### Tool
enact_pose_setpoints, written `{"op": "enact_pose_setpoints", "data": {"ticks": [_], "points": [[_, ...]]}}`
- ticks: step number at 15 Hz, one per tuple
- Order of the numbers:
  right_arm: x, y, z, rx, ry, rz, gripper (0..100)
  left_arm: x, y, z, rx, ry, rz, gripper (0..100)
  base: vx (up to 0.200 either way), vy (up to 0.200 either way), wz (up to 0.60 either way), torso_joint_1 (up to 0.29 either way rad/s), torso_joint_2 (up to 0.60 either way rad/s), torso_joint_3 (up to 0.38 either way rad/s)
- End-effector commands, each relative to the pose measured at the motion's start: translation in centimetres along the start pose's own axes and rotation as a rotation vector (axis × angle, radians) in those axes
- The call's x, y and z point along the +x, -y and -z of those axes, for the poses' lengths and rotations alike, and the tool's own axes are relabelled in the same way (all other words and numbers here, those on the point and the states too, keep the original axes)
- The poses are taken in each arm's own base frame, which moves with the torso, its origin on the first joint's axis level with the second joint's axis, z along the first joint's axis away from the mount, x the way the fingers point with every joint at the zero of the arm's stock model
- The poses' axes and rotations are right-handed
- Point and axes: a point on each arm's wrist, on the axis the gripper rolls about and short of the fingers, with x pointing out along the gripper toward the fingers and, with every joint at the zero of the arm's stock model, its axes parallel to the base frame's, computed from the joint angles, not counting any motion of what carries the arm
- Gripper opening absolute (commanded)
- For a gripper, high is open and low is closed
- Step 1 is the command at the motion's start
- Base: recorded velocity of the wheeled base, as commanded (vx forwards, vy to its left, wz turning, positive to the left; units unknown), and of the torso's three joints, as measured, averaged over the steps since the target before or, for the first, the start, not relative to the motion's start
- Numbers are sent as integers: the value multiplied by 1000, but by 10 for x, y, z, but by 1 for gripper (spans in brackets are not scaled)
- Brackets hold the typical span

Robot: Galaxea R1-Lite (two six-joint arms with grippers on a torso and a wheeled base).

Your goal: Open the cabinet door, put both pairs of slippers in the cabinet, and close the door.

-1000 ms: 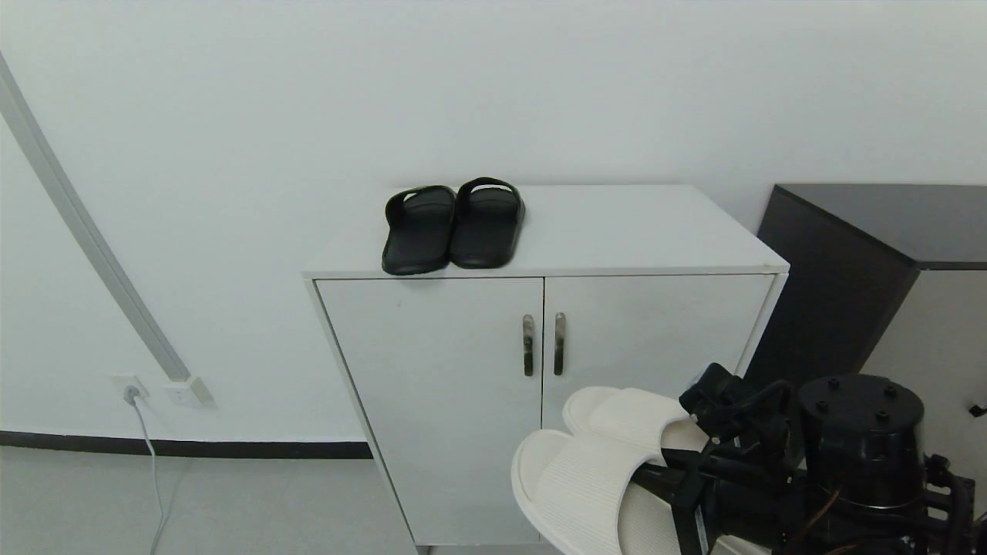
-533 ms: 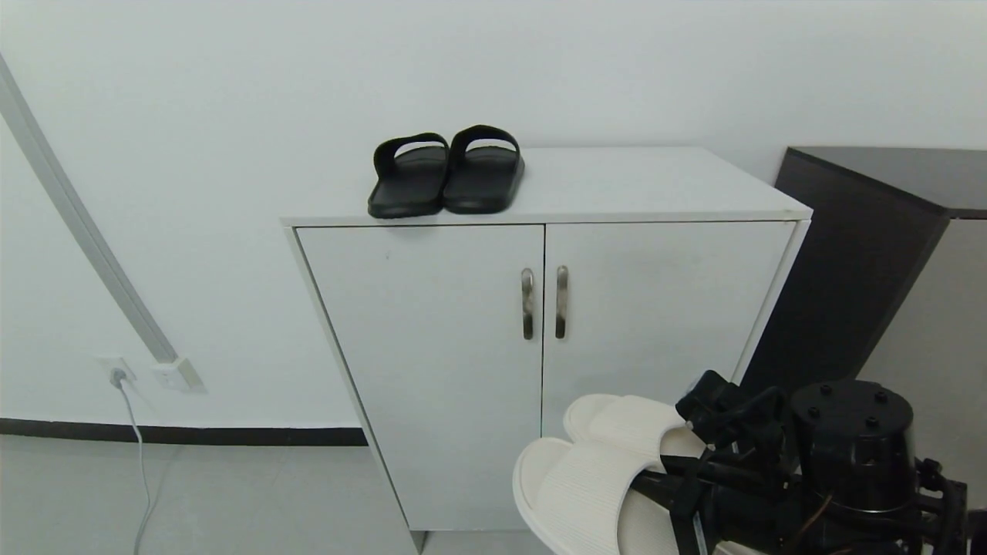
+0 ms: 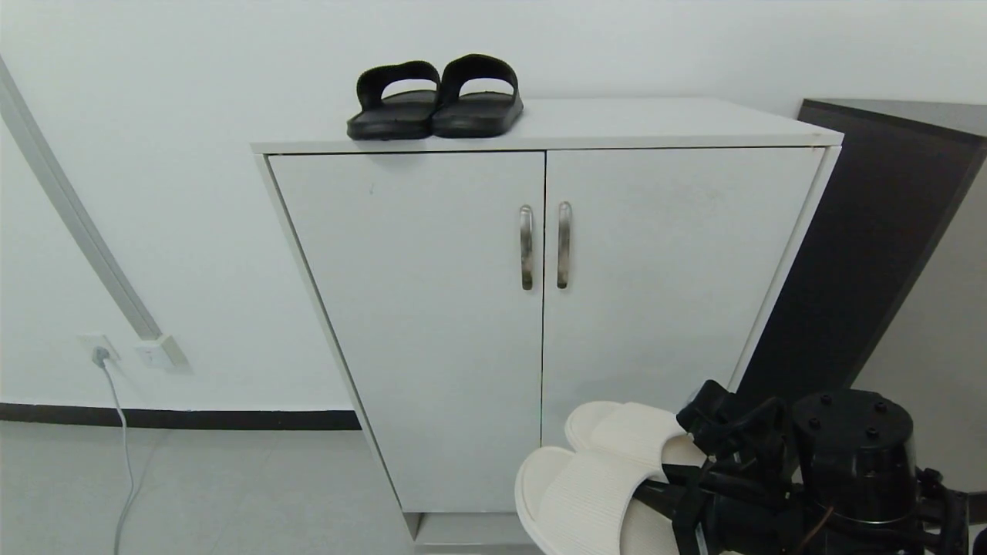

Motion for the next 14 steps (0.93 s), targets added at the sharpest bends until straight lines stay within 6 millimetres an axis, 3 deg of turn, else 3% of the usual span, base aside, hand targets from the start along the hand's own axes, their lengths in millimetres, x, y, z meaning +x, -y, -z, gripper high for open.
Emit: {"op": "enact_pose_setpoints", "data": {"ticks": [1,6,8,9,13,14], "points": [[0,0,1,-1,-4,-3,0,1,0,0,-1,-7,-3,100,0,0,0,-17,442,417],[1,-1,5,-3,-12,-7,0,0,0,-2,32,3,-17,100,0,0,0,-1,109,105],[2,-1,7,-2,-24,-7,0,-15,-1,-53,24,148,-71,100,0,0,0,0,0,0],[3,-1,7,-2,-23,-7,0,-13,-1,-67,8,89,-62,100,0,0,0,0,0,0],[7,-2,12,-13,-11,-9,0,31,2,-79,-17,-148,198,100,0,0,0,0,0,0],[7,-2,13,-11,-8,-10,0,55,2,-83,-29,-227,256,100,0,0,0,0,0,0]]}}
